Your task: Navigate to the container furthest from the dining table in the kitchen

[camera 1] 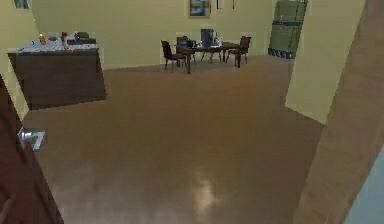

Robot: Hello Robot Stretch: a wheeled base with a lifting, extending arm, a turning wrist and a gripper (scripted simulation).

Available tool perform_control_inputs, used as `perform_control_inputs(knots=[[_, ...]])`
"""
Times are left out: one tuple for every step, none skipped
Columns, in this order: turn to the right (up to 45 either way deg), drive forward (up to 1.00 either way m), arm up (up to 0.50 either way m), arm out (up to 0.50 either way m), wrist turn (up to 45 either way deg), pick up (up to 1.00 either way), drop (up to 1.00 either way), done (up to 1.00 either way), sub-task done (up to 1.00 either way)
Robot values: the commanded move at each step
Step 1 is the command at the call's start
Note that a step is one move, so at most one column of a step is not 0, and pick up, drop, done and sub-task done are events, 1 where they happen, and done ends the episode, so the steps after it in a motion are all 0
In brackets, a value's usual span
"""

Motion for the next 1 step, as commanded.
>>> perform_control_inputs(knots=[[0.0,0.60,0.00,0.00,0.0,0.00,0.00,0.00,0.00]])
